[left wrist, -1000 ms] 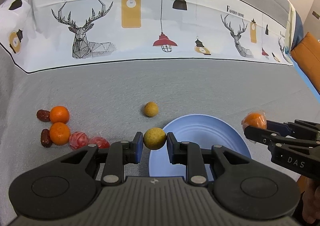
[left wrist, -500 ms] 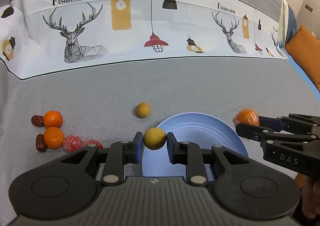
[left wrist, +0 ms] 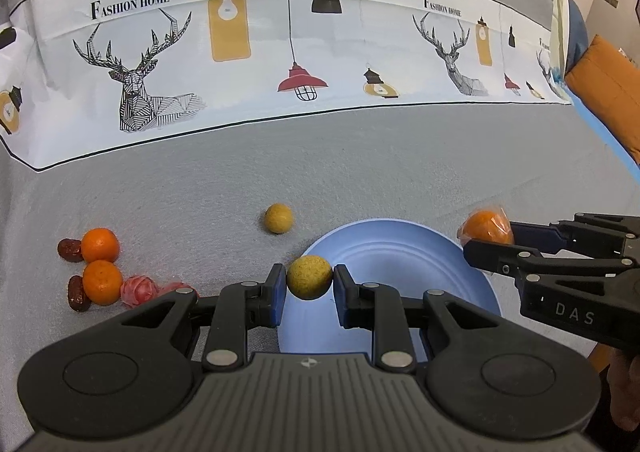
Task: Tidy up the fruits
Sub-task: 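Lift the yellow fruit with the left gripper while the right gripper carries the orange over the plate, then lower the yellow fruit toward the plate with the left gripper while the right gripper holds the orange above it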
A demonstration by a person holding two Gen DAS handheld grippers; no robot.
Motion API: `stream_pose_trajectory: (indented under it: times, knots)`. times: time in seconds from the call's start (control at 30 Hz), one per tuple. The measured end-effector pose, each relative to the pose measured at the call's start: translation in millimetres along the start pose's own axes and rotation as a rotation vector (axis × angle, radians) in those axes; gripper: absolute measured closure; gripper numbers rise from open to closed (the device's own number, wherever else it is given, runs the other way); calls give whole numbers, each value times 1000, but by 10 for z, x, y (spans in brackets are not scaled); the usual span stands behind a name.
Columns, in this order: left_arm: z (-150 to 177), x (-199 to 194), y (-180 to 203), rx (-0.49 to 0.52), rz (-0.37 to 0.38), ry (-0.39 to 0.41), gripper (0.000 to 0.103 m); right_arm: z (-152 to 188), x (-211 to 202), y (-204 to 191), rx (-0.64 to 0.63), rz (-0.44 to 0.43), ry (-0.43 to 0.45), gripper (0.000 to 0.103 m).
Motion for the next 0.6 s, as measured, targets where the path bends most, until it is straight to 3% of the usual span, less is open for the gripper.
stream_pose_trajectory:
  times: [0.6]
  knots:
    - [3,7,38,25,11,5,75,11,-4,-4,-17,0,0,64]
Point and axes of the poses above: each gripper's, at about its wrist camera, not at the fingertips, and x roughly the way its jaws point, y to its right, z to its underside, the point moved 3 cm from there along x, roughly the way its jaws point, and after that the axes turned 4 degrees about x, right-handed, at the moved point
